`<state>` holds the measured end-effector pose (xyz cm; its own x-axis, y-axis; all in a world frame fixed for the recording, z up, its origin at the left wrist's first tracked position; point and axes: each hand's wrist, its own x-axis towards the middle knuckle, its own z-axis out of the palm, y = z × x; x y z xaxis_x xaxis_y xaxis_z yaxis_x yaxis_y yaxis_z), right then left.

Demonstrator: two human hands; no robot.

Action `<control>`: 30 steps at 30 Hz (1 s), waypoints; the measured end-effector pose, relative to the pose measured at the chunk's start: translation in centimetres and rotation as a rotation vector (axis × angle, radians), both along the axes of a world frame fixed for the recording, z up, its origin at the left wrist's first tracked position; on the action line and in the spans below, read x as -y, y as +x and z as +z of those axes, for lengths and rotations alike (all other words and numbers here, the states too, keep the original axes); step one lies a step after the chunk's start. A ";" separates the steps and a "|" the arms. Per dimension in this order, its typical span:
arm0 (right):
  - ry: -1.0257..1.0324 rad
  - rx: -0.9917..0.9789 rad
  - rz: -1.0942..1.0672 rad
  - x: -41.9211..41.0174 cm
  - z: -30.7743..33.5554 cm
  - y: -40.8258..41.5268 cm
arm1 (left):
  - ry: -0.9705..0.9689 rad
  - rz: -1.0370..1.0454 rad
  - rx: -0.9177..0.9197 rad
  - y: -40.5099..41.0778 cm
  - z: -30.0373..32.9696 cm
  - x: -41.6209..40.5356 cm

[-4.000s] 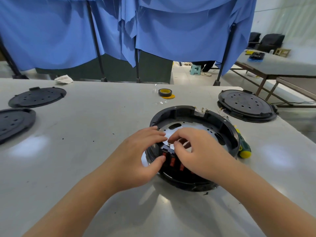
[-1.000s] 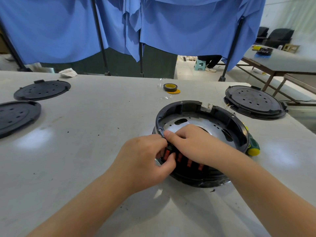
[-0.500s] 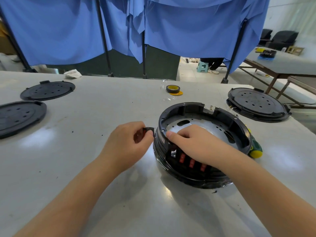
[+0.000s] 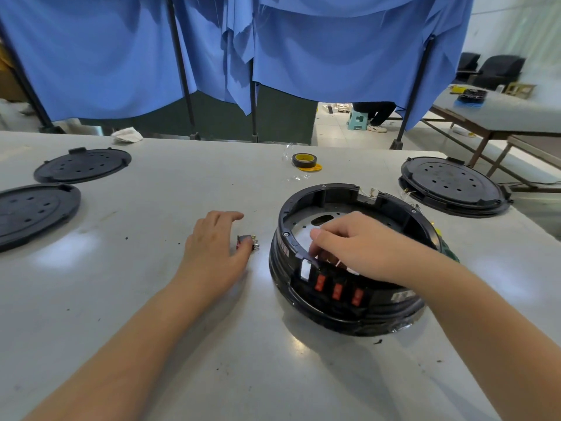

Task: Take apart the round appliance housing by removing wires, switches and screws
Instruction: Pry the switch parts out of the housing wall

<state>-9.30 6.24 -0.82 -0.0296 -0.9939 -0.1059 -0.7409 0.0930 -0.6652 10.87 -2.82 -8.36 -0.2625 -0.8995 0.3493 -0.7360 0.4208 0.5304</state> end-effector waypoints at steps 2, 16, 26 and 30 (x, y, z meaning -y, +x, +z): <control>-0.020 0.037 -0.005 0.0 0.4 -1.0 | -0.131 -0.061 -0.101 -0.3 1.0 -0.9; -0.317 0.012 0.053 -3.6 -1.5 -1.6 | -0.252 -0.584 -0.035 -2.5 2.4 -6.4; -0.372 -0.142 0.063 -4.1 -2.2 -1.7 | -0.319 -0.566 -0.045 -2.9 2.0 -6.1; -0.399 -0.144 0.066 -4.2 -2.3 -1.6 | -0.310 -0.567 -0.051 -2.9 2.0 -6.1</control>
<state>-10.92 10.39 -3.08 0.0488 -0.9566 0.2874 -0.8244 -0.2010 -0.5291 7.97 3.24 -6.36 -0.6433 -0.4814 0.5953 -0.3315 0.8760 0.3502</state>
